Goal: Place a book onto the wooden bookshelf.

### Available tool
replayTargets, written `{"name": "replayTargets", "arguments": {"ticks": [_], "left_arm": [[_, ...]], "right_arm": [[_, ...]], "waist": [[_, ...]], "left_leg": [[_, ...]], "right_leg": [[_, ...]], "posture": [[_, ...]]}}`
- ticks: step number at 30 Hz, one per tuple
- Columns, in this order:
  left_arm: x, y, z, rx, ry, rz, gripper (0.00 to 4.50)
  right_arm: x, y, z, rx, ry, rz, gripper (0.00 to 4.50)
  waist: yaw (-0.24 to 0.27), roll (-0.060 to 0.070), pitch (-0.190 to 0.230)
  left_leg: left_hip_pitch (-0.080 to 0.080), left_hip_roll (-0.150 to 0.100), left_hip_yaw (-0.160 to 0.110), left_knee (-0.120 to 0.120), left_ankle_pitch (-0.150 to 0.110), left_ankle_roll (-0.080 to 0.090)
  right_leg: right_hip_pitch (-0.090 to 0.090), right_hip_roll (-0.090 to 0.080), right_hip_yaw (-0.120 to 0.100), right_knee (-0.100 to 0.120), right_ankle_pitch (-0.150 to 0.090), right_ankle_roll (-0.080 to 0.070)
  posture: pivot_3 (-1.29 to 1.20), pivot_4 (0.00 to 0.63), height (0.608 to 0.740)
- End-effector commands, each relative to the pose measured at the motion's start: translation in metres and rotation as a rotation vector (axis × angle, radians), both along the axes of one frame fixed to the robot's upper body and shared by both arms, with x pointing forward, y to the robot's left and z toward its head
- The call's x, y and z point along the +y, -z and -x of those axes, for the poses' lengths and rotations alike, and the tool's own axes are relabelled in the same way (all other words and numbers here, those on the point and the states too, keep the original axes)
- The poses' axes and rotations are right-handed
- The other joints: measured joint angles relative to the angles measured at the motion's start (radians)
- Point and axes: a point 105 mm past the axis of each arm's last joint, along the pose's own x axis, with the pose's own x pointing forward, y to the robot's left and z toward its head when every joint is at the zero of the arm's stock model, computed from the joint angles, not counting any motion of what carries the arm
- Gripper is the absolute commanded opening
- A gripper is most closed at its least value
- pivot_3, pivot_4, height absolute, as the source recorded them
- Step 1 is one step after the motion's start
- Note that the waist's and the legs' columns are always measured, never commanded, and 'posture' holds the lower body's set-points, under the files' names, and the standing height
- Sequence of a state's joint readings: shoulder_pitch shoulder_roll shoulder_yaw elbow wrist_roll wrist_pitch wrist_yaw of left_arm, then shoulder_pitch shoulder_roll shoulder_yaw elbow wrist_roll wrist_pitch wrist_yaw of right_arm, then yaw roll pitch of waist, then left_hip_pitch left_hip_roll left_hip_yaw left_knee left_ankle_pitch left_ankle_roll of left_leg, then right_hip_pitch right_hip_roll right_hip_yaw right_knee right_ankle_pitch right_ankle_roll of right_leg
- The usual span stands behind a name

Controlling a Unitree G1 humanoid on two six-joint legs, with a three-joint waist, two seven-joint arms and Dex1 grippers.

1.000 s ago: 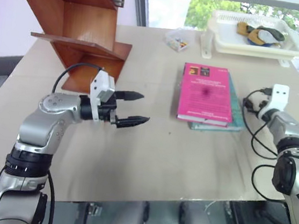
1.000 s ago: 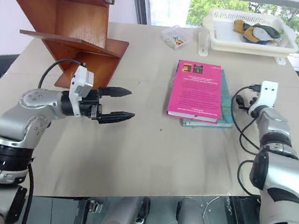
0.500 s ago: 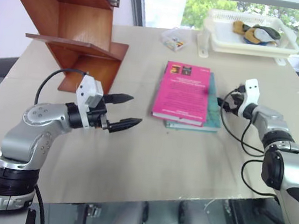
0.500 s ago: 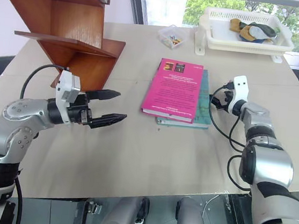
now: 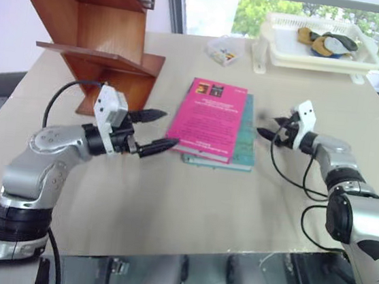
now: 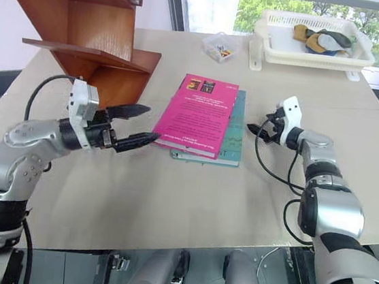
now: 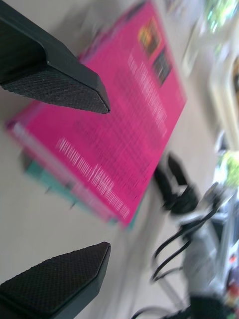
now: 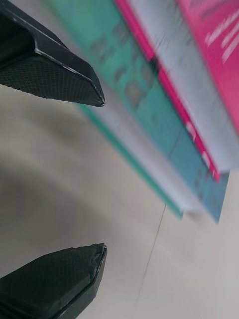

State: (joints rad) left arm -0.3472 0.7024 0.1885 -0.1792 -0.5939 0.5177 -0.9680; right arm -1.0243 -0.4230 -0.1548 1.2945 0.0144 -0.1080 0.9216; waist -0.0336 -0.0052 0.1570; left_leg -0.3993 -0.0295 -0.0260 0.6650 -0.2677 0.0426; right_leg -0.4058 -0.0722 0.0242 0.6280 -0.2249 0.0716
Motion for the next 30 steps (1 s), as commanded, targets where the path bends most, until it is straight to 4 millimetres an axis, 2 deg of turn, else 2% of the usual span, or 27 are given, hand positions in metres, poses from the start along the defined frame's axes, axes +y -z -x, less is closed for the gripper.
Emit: {"name": "replayTargets", "arguments": {"ticks": [1, 3, 5, 7, 10, 14, 17, 22, 30], "left_arm": [[0.013, -0.011, -0.02, -0.015, -0.089, 0.089, 4.43], [0.018, -0.01, -0.036, 0.023, -0.134, 0.147, 4.43], [0.018, -0.006, -0.044, 0.05, -0.144, 0.165, 4.43], [0.019, -0.002, -0.059, 0.115, -0.165, 0.232, 4.43], [0.02, 0.008, -0.085, 0.287, -0.203, 0.41, 4.43], [0.02, 0.028, -0.111, 0.451, -0.281, 0.498, 4.43], [0.013, 0.037, -0.126, 0.548, -0.323, 0.575, 4.43], [-0.005, 0.043, -0.131, 0.663, -0.287, 0.653, 4.43], [-0.031, 0.051, -0.123, 0.813, -0.184, 0.655, 4.43]], "right_arm": [[-0.039, -0.013, 0.006, -0.069, 0.049, 0.071, 4.5], [-0.059, -0.015, 0.021, -0.074, 0.019, 0.06, 4.5], [-0.07, -0.02, 0.036, -0.089, -0.031, 0.044, 4.5], [-0.079, -0.034, 0.066, -0.113, -0.095, -0.01, 4.5], [-0.076, -0.059, 0.117, -0.133, -0.159, -0.098, 4.5], [-0.07, -0.065, 0.149, -0.115, -0.13, -0.118, 4.5], [-0.067, -0.064, 0.162, -0.113, -0.084, -0.115, 4.5], [-0.059, -0.07, 0.171, -0.121, -0.083, -0.16, 4.5], [-0.035, -0.081, 0.209, -0.056, -0.324, -0.275, 4.5]], "waist": [[0.0, 0.0, 0.0], [0.006, 0.0, 0.0], [0.009, 0.0, 0.0], [0.007, 0.0, 0.0], [0.022, 0.001, 0.0], [0.012, -0.003, 0.0], [0.022, -0.007, -0.001], [0.021, -0.008, 0.0], [0.023, -0.009, 0.0]], "left_leg": [[0.0, 0.0, 0.0, 0.0, 0.0, 0.0], [0.0, 0.0, 0.0, 0.0, 0.0, 0.0], [-0.001, 0.0, 0.0, 0.0, 0.0, 0.0], [-0.001, 0.0, 0.0, 0.0, 0.0, 0.0], [-0.002, 0.001, -0.001, 0.001, 0.0, 0.001], [0.0, 0.0, 0.0, 0.004, -0.003, 0.005], [0.003, 0.0, -0.002, 0.007, -0.003, 0.006], [0.003, -0.001, -0.002, 0.009, -0.002, 0.005], [0.001, -0.001, -0.003, 0.007, -0.003, 0.006]], "right_leg": [[0.0, 0.0, 0.0, -0.001, 0.0, 0.0], [0.0, 0.0, 0.0, -0.001, 0.0, 0.0], [0.0, 0.0, -0.001, -0.001, 0.0, 0.0], [0.0, 0.001, -0.001, -0.001, 0.0, 0.0], [0.0, 0.001, -0.002, 0.0, 0.0, 0.0], [0.001, 0.002, 0.0, 0.004, 0.0, 0.001], [0.004, 0.002, -0.003, 0.007, 0.0, 0.002], [0.003, 0.001, -0.002, 0.009, 0.0, 0.002], [0.003, 0.001, -0.003, 0.007, 0.0, 0.002]], "posture": [[0.0, 0.15, 0.74], [0.0, 0.15, 0.74], [0.0, 0.15, 0.74], [0.0, 0.15, 0.74], [0.0, 0.15, 0.74], [0.0, 0.15, 0.74], [0.0, 0.15, 0.74], [0.0, 0.15, 0.74], [0.0, 0.15, 0.74]]}}
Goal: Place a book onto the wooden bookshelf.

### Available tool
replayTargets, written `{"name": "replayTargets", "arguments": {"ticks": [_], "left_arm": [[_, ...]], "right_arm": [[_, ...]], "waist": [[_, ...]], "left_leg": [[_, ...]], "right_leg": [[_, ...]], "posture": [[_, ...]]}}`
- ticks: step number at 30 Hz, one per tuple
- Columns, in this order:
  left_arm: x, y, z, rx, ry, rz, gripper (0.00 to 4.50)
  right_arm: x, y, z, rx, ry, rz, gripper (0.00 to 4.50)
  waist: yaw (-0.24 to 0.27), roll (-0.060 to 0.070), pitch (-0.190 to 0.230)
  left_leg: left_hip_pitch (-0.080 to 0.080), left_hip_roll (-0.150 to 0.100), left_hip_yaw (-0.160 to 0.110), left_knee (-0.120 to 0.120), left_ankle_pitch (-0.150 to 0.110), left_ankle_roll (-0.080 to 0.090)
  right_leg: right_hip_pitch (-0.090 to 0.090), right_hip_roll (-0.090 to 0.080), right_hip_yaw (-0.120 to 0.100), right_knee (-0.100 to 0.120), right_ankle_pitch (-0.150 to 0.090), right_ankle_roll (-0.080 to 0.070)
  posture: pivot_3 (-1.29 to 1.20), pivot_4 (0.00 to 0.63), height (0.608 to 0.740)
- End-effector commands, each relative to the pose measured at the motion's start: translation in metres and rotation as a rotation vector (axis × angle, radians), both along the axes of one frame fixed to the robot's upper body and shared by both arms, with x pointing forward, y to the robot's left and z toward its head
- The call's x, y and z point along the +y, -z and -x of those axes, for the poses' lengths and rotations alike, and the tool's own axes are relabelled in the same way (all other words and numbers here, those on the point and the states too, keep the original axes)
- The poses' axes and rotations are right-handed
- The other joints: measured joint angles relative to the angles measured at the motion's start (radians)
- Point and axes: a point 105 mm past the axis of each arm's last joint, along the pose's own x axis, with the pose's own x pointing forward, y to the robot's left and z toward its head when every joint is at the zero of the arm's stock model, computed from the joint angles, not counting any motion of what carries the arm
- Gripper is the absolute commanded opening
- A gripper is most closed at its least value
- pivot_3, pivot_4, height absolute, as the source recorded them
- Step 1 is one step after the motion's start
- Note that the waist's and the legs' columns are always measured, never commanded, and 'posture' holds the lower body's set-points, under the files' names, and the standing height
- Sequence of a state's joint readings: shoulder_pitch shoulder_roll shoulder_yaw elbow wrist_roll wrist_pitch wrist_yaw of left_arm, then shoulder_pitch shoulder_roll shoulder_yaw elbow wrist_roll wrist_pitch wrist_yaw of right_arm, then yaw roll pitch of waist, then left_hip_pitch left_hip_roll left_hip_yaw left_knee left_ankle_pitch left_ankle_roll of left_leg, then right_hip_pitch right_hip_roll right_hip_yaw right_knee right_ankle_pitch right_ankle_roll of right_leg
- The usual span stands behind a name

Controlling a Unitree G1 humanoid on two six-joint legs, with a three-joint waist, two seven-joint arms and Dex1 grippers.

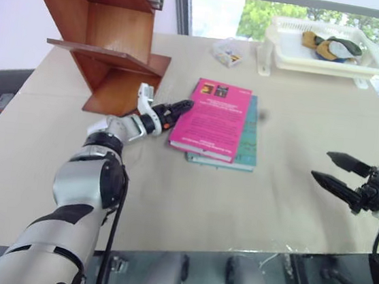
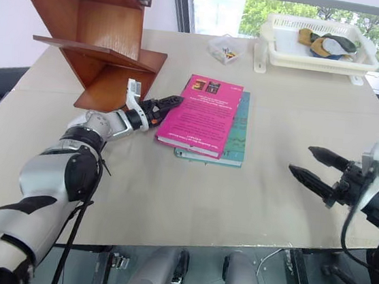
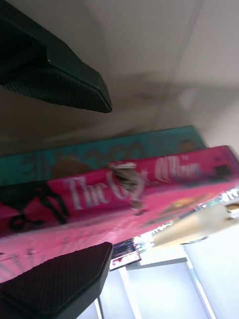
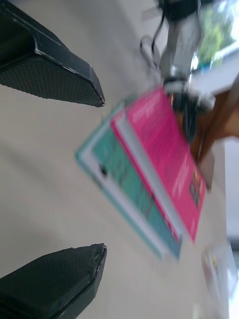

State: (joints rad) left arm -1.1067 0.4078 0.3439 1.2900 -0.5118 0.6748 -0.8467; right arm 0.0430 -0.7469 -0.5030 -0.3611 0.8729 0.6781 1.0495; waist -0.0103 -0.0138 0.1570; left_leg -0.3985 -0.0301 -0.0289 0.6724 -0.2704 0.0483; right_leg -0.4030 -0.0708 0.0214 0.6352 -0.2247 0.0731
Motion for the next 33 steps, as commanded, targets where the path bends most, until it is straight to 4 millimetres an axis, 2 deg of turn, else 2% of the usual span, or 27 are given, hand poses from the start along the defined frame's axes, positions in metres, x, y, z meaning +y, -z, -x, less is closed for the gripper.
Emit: {"name": "replayTargets", "arguments": {"ticks": [1, 2, 5, 9, 10, 11, 13, 16, 19, 21, 23, 27, 29, 33], "left_arm": [[-0.01, -0.012, 0.002, -0.012, 0.065, 0.029, 4.43], [-0.011, -0.011, 0.003, -0.004, 0.073, 0.031, 4.43], [-0.008, -0.008, 0.002, 0.016, 0.047, 0.043, 3.65], [-0.003, -0.015, 0.002, 0.013, 0.035, 0.096, 1.73], [-0.002, -0.017, 0.003, 0.012, 0.04, 0.111, 1.5], [-0.001, -0.018, 0.004, 0.012, 0.047, 0.123, 0.89], [-0.002, -0.027, 0.008, 0.011, 0.084, 0.188, 0.32], [-0.003, -0.049, 0.014, -0.015, 0.14, 0.314, 0.21], [-0.006, -0.056, 0.018, -0.027, 0.178, 0.355, 0.13], [-0.013, -0.067, 0.022, -0.106, 0.204, 0.352, 0.13], [-0.023, -0.081, 0.027, -0.256, 0.185, 0.259, 0.13], [-0.048, -0.114, 0.05, -0.577, 0.146, 0.003, 0.13], [-0.056, -0.135, 0.056, -0.751, 0.069, -0.124, 0.13], [-0.074, -0.169, 0.082, -1.183, -0.004, -0.399, 0.13]], "right_arm": [[0.005, -0.019, 0.014, -0.047, -0.074, -0.011, 4.5], [0.005, -0.019, 0.013, -0.047, -0.07, -0.006, 4.5], [0.005, -0.019, 0.011, -0.054, -0.056, 0.001, 4.5], [0.006, -0.015, 0.009, -0.051, -0.053, 0.006, 4.5], [0.007, -0.014, 0.009, -0.05, -0.052, 0.009, 4.5], [0.007, -0.013, 0.009, -0.049, -0.051, 0.01, 4.5], [0.009, -0.011, 0.008, -0.046, -0.053, 0.01, 4.5], [0.013, -0.008, 0.006, -0.044, -0.063, 0.007, 4.5], [0.013, -0.009, 0.004, -0.049, -0.069, 0.002, 4.5], [0.01, -0.014, 0.002, -0.062, -0.073, -0.005, 4.5], [0.003, -0.02, 0.002, -0.075, -0.076, -0.016, 4.5], [-0.015, -0.031, 0.003, -0.074, -0.076, -0.064, 4.5], [-0.026, -0.035, 0.001, -0.082, -0.058, -0.087, 4.5], [-0.033, -0.04, -0.003, -0.094, -0.046, -0.098, 4.5]], "waist": [[0.0, 0.0, 0.0], [0.0, 0.0, 0.0], [0.0, -0.001, 0.0], [0.0, -0.001, 0.0], [0.0, -0.001, 0.0], [0.0, -0.001, 0.0], [0.0, -0.001, 0.0], [-0.001, -0.001, 0.0], [0.001, -0.001, 0.0], [0.001, -0.002, 0.0], [0.002, -0.001, 0.0], [0.013, -0.002, 0.001], [0.021, -0.002, 0.001], [0.026, -0.001, 0.0]], "left_leg": [[0.0, 0.0, 0.0, 0.0, 0.0, 0.0], [0.0, 0.0, 0.0, 0.0, 0.0, 0.0], [0.001, 0.0, 0.0, 0.001, 0.0, 0.0], [0.001, 0.001, 0.0, 0.001, 0.0, 0.0], [0.001, 0.001, 0.0, 0.001, 0.0, 0.0], [0.001, 0.001, 0.0, 0.001, 0.0, 0.0], [0.001, 0.0, 0.0, 0.001, 0.0, 0.0], [0.001, 0.0, 0.0, 0.001, 0.0, 0.0], [0.0, 0.0, 0.0, 0.001, 0.0, 0.0], [0.0, 0.001, 0.0, 0.001, 0.0, 0.0], [0.0, 0.001, 0.0, 0.001, 0.0, -0.001], [-0.003, 0.001, 0.001, 0.0, 0.002, -0.005], [-0.003, 0.001, 0.001, -0.001, 0.003, -0.006], [-0.001, 0.001, 0.002, -0.003, 0.003, -0.006]], "right_leg": [[0.0, 0.0, 0.0, 0.0, 0.0, 0.0], [0.0, 0.0, 0.0, 0.0, 0.0, 0.0], [0.0, 0.0, 0.0, 0.001, 0.0, 0.0], [0.0, 0.0, 0.0, 0.002, 0.0, 0.0], [0.0, 0.0, 0.0, 0.002, 0.0, 0.0], [0.0, 0.0, 0.0, 0.002, 0.0, 0.0], [0.0, 0.0, 0.0, 0.002, 0.0, 0.0], [0.0, 0.0, 0.0, 0.002, 0.0, 0.0], [-0.001, 0.0, 0.0, 0.002, 0.0, 0.0], [-0.001, 0.0, 0.001, 0.002, 0.0, 0.0], [-0.001, -0.001, 0.001, 0.002, 0.0, 0.0], [-0.003, -0.008, 0.004, 0.001, 0.0, 0.0], [-0.004, -0.008, 0.006, 0.0, 0.0, 0.0], [-0.003, -0.008, 0.007, -0.001, 0.0, -0.001]], "posture": [[0.0, 0.15, 0.74], [0.0, 0.15, 0.74], [0.0, 0.15, 0.74], [0.0, 0.15, 0.74], [0.0, 0.15, 0.74], [0.0, 0.15, 0.74], [0.0, 0.15, 0.74], [0.0, 0.15, 0.74], [0.0, 0.15, 0.74], [0.0, 0.15, 0.74], [0.0, 0.15, 0.74], [0.0, 0.15, 0.74], [0.0, 0.15, 0.74], [0.0, 0.15, 0.74]]}}
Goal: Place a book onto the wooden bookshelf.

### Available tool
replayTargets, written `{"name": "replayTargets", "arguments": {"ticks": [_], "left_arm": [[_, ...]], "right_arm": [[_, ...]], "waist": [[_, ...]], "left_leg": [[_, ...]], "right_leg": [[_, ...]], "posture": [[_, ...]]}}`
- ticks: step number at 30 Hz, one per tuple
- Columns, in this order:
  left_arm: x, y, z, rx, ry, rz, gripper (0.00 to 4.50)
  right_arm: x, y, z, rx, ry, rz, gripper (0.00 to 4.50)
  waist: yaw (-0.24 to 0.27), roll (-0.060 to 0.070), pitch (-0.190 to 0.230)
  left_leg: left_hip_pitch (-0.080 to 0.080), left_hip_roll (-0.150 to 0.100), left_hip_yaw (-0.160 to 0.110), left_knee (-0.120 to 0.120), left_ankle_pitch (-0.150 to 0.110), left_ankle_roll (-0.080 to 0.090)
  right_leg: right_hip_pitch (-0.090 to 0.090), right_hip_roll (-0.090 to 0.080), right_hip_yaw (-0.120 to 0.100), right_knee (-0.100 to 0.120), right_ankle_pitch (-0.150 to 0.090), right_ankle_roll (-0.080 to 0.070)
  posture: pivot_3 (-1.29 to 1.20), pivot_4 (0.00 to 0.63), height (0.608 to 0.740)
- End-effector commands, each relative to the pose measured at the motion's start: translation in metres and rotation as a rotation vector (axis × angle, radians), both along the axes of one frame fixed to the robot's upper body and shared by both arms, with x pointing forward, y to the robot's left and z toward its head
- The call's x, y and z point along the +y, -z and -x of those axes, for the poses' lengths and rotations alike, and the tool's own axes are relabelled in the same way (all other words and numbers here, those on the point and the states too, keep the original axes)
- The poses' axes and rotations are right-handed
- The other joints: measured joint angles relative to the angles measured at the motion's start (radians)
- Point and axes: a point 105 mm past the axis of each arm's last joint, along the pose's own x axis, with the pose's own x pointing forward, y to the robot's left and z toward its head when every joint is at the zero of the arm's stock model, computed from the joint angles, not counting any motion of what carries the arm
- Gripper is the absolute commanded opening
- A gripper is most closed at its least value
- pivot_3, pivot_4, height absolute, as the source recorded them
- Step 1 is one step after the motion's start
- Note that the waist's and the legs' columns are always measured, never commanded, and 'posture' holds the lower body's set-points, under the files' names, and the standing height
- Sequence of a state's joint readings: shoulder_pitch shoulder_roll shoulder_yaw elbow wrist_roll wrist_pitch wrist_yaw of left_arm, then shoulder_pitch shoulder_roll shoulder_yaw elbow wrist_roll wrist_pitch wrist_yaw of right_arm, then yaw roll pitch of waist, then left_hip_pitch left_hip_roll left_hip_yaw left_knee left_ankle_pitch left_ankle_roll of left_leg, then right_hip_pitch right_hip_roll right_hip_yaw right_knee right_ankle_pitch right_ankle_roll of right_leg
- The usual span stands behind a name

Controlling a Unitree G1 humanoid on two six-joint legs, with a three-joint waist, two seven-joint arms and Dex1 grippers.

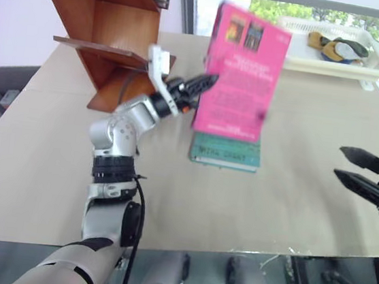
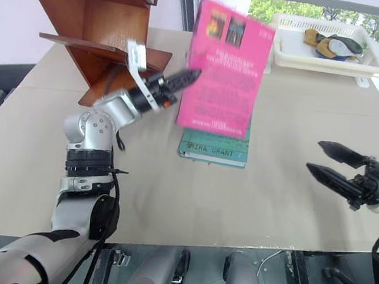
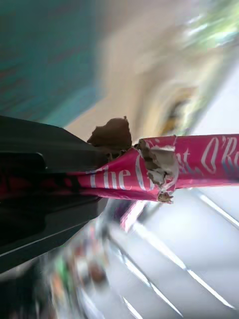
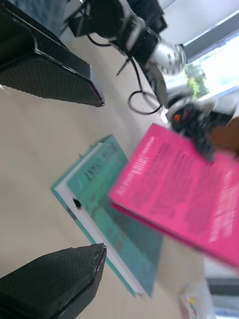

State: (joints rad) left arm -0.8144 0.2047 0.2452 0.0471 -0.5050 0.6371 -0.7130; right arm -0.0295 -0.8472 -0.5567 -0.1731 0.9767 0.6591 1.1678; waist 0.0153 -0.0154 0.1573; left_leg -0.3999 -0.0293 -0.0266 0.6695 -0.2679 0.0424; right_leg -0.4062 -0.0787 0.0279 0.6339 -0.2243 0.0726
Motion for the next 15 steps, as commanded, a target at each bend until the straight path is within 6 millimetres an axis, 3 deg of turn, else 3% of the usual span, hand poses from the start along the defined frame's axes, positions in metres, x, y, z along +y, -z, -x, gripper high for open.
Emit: {"name": "replayTargets", "arguments": {"ticks": [1, 5, 8, 11, 15], "left_arm": [[-0.018, -0.035, 0.031, -0.41, -0.058, -0.17, 0.13], [-0.037, -0.044, 0.056, -0.775, -0.079, -0.456, 0.13], [-0.036, -0.039, 0.054, -0.977, -0.143, -0.723, 0.13], [-0.007, -0.049, 0.034, -1.167, -0.324, -1.113, 0.13], [0.023, -0.065, 0.019, -1.241, -0.458, -1.3, 0.13]], "right_arm": [[-0.005, -0.015, 0.001, -0.056, -0.007, -0.017, 4.5], [-0.011, -0.02, -0.004, -0.056, -0.009, -0.069, 4.5], [-0.011, -0.02, 0.0, -0.008, -0.07, -0.102, 4.5], [-0.017, -0.03, 0.007, 0.0, -0.137, -0.17, 4.5], [-0.025, -0.033, 0.009, -0.1, -0.132, -0.165, 4.5]], "waist": [[0.0, 0.0, 0.0], [-0.001, 0.0, 0.0], [0.0, 0.0, 0.0], [-0.002, 0.001, 0.0], [-0.002, 0.001, 0.0]], "left_leg": [[0.0, 0.0, 0.001, 0.0, 0.0, 0.0], [0.0, -0.001, 0.002, 0.0, 0.0, 0.001], [0.0, 0.0, 0.002, 0.0, 0.0, 0.001], [0.0, 0.0, 0.002, -0.001, -0.002, 0.005], [0.0, 0.0, 0.002, 0.0, -0.003, 0.007]], "right_leg": [[0.0, 0.0, 0.0, 0.0, 0.0, 0.0], [0.0, 0.0, -0.001, -0.001, 0.0, 0.0], [0.0, 0.005, -0.001, -0.002, 0.0, 0.0], [0.0, 0.006, -0.002, -0.003, 0.0, 0.0], [0.001, 0.007, -0.002, -0.003, 0.0, 0.0]], "posture": [[0.0, 0.15, 0.74], [0.0, 0.15, 0.74], [0.0, 0.15, 0.74], [0.0, 0.15, 0.74], [0.0, 0.15, 0.74]]}}
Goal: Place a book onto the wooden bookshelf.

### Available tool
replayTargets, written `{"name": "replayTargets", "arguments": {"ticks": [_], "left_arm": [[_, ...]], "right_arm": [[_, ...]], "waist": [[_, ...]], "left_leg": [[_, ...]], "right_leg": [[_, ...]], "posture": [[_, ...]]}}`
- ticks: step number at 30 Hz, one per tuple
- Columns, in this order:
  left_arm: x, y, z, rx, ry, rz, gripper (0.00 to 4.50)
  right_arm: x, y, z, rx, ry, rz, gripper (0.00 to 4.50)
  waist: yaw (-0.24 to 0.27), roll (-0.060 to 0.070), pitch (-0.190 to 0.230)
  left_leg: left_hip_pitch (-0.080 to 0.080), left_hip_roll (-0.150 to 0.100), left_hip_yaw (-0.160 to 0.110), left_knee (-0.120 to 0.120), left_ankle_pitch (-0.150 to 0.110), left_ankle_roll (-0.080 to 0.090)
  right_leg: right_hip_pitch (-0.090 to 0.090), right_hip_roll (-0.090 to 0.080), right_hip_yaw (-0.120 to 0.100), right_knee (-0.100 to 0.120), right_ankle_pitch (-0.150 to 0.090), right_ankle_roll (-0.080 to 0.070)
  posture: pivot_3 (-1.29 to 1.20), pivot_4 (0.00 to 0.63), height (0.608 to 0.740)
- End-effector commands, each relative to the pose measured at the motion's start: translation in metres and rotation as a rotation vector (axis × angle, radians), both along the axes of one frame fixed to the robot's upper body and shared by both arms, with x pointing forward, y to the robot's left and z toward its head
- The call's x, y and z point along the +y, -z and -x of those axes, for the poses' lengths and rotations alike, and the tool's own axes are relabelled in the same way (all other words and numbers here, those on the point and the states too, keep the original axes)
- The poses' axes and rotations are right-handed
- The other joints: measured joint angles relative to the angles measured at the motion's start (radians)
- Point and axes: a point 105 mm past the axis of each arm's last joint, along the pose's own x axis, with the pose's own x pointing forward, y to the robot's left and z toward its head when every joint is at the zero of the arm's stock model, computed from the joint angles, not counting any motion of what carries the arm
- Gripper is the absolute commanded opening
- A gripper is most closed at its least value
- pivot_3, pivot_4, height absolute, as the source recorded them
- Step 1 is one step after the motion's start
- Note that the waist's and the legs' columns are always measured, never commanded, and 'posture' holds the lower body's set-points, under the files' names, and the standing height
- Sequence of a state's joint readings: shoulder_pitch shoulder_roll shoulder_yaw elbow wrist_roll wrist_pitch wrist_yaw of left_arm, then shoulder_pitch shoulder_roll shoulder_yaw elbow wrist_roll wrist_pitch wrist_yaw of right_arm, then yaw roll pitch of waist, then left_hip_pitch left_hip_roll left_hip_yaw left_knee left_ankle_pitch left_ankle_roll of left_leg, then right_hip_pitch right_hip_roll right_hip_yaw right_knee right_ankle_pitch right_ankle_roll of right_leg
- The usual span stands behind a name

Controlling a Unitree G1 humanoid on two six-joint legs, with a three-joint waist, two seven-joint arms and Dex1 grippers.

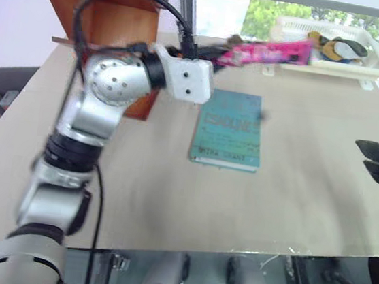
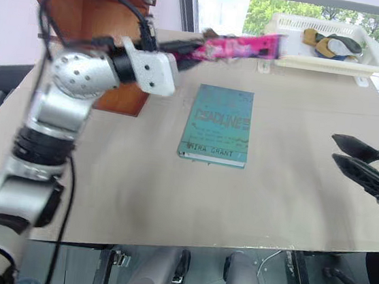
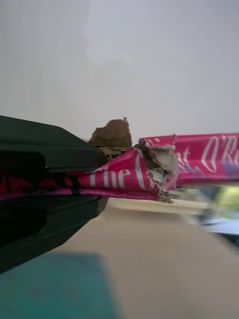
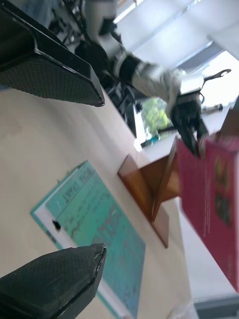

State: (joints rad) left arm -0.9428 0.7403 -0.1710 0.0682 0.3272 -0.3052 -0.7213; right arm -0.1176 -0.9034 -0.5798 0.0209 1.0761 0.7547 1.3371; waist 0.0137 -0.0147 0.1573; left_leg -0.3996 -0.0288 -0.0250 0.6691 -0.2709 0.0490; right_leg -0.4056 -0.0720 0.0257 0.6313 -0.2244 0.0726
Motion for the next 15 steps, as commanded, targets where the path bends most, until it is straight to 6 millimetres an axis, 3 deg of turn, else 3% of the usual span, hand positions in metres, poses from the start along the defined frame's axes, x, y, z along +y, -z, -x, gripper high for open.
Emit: {"name": "replayTargets", "arguments": {"ticks": [1, 3, 5, 12, 15], "left_arm": [[0.016, -0.029, 0.002, -0.171, -0.057, -0.063, 0.13], [0.026, -0.048, 0.008, -0.252, -0.083, -0.105, 0.13], [0.028, -0.053, 0.014, -0.274, -0.07, -0.143, 0.13], [0.046, -0.056, 0.025, -0.211, -0.036, -0.196, 0.13], [0.052, -0.041, 0.025, -0.111, -0.018, -0.205, 0.13]], "right_arm": [[-0.007, -0.017, 0.005, -0.129, -0.003, -0.016, 4.5], [-0.009, -0.019, 0.003, -0.118, -0.011, -0.037, 4.5], [-0.011, -0.019, 0.001, -0.12, -0.003, -0.035, 4.5], [-0.013, -0.019, -0.008, -0.139, 0.011, -0.026, 4.5], [-0.016, -0.02, -0.011, -0.146, 0.018, -0.019, 4.5]], "waist": [[0.0, 0.0, 0.0], [0.0, -0.001, 0.001], [0.001, -0.001, 0.001], [-0.002, -0.001, 0.001], [-0.004, -0.001, 0.001]], "left_leg": [[0.0, 0.0, 0.0, 0.0, 0.0, 0.0], [-0.002, 0.0, 0.0, 0.001, 0.0, 0.001], [-0.002, 0.0, -0.001, 0.001, 0.0, 0.001], [-0.002, 0.0, -0.001, 0.001, 0.0, 0.001], [-0.001, 0.0, -0.001, 0.002, 0.0, 0.001]], "right_leg": [[0.0, 0.0, 0.0, 0.0, 0.0, 0.0], [0.0, 0.0, -0.001, 0.0, 0.0, 0.0], [0.0, 0.0, -0.002, -0.001, 0.0, 0.0], [0.0, 0.001, -0.002, -0.001, 0.0, 0.0], [0.0, 0.001, -0.002, 0.0, 0.0, 0.0]], "posture": [[0.0, 0.15, 0.74], [0.0, 0.15, 0.74], [0.0, 0.15, 0.74], [0.0, 0.15, 0.74], [0.0, 0.15, 0.74]]}}
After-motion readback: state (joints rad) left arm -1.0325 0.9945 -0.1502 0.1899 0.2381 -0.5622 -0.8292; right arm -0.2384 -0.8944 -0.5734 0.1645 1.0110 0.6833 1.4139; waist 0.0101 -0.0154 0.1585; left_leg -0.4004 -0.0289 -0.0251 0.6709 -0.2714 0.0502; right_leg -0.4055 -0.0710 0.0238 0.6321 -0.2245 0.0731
